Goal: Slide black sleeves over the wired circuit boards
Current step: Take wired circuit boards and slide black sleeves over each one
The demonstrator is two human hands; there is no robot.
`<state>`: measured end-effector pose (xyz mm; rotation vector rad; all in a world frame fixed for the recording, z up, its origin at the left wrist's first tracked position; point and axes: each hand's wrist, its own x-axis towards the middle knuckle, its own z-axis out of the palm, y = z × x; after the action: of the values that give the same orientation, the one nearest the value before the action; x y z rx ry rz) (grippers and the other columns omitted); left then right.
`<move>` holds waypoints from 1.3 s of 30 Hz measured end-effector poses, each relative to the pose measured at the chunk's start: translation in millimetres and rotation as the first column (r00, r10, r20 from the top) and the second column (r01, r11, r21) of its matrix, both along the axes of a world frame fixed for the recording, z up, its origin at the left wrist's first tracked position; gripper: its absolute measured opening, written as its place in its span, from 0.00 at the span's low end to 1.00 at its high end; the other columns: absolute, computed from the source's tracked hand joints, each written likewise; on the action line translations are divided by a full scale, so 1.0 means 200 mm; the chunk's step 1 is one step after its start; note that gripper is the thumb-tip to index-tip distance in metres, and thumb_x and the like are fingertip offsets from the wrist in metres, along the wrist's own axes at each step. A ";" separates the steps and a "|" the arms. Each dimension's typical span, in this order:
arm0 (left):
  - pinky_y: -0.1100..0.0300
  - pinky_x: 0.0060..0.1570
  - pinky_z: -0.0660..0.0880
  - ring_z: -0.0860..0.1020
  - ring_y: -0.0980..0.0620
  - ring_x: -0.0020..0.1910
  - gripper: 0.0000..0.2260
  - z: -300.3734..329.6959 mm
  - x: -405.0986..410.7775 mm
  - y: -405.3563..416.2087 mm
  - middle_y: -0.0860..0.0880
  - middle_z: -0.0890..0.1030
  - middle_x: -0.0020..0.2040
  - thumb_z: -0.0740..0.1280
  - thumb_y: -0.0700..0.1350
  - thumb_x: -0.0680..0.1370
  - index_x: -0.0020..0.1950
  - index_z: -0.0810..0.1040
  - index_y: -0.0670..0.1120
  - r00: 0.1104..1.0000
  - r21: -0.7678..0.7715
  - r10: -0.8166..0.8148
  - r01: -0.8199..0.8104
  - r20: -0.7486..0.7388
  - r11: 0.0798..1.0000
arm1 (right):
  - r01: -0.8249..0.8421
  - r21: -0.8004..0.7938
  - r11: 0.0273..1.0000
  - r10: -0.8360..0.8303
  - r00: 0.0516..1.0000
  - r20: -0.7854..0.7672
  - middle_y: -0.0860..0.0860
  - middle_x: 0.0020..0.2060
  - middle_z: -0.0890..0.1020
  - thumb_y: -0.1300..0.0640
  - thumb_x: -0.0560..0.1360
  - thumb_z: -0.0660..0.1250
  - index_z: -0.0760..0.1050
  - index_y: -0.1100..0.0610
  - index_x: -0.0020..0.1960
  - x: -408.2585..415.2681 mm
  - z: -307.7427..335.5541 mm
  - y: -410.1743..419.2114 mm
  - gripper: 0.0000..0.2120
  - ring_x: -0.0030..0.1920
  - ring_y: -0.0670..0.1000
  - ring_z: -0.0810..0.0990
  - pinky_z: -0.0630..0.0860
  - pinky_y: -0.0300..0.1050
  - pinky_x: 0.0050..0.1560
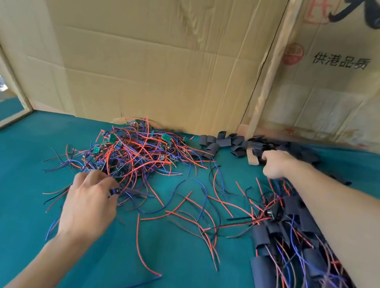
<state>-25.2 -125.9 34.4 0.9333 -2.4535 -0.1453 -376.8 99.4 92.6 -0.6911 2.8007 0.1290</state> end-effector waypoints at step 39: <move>0.48 0.46 0.69 0.77 0.41 0.40 0.06 -0.15 -0.30 0.76 0.49 0.78 0.37 0.71 0.47 0.77 0.41 0.81 0.50 0.989 -0.040 -0.040 0.035 -0.139 0.999 | 0.152 -0.988 0.010 -0.094 0.984 0.151 0.43 0.37 0.87 0.66 0.71 0.76 0.87 0.44 0.41 1.18 -0.14 0.36 0.16 0.36 0.55 0.83 0.80 0.44 0.41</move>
<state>-85.1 27.1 3.4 0.8325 -2.3375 -0.1718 -140.8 171.5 64.0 -0.5673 2.3796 -2.1323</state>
